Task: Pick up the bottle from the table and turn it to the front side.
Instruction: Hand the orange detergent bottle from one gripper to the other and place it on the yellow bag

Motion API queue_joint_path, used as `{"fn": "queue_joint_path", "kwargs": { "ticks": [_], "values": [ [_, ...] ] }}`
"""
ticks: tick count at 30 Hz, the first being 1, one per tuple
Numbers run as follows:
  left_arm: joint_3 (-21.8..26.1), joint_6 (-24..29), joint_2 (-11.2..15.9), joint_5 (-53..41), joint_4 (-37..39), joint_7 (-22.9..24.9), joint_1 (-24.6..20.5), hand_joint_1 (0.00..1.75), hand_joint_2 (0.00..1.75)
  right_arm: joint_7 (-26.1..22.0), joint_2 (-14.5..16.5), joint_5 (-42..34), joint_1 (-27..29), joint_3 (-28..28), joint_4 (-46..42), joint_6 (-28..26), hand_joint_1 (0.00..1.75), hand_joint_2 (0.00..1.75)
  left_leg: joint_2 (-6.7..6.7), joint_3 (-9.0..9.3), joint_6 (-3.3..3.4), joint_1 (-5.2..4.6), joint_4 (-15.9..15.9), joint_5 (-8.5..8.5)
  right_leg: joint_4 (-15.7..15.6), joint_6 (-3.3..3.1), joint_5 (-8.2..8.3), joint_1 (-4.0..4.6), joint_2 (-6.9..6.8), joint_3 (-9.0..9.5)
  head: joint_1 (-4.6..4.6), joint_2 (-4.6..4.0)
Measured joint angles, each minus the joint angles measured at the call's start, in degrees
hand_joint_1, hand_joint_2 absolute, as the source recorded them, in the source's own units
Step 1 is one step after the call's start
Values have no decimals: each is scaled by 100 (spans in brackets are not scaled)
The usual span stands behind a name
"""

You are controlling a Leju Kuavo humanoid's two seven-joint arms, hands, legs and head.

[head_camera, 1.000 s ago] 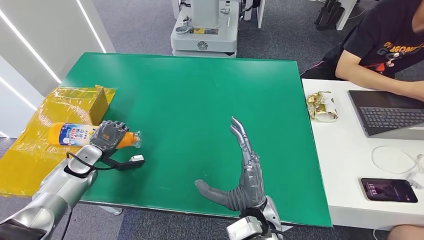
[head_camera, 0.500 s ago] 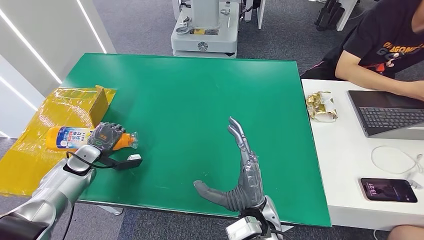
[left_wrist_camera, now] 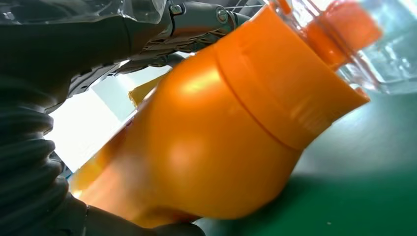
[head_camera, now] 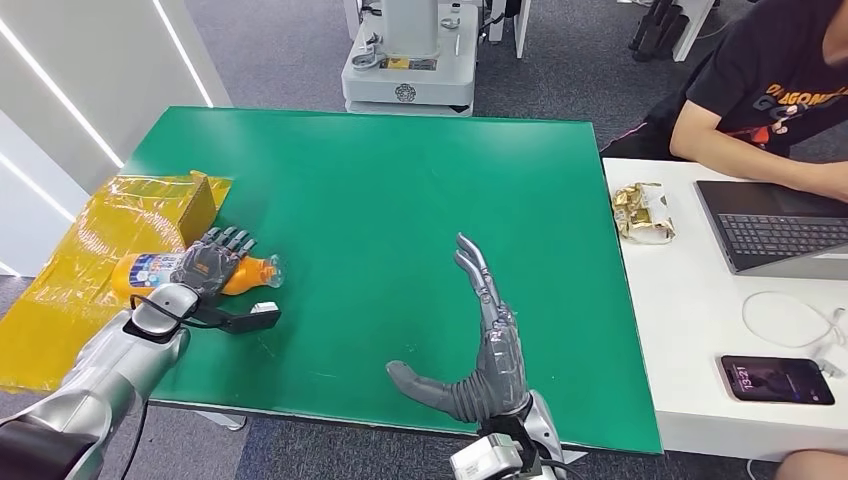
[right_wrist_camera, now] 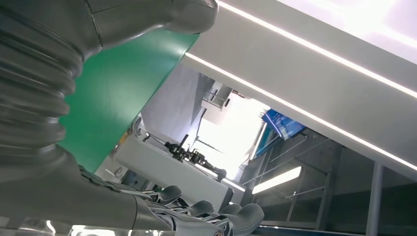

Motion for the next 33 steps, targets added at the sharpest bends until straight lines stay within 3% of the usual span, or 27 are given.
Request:
{"fn": "queue_joint_path", "kwargs": {
  "ticks": [22,33],
  "values": [
    [125,325,-19,65,73,218,61,0,175,89,10,115,-31,0,-24,19,0,175,-2,-3,-5,0,-2,3,1,-1,-1,0,-2,1,-1,0],
    [649,799,46,106,-468,475,692,0,175,142,15,255,-31,-4,-43,112,0,175,3,-2,-8,0,-3,0,0,-4,-3,0,4,-1,0,0]
  ]
}}
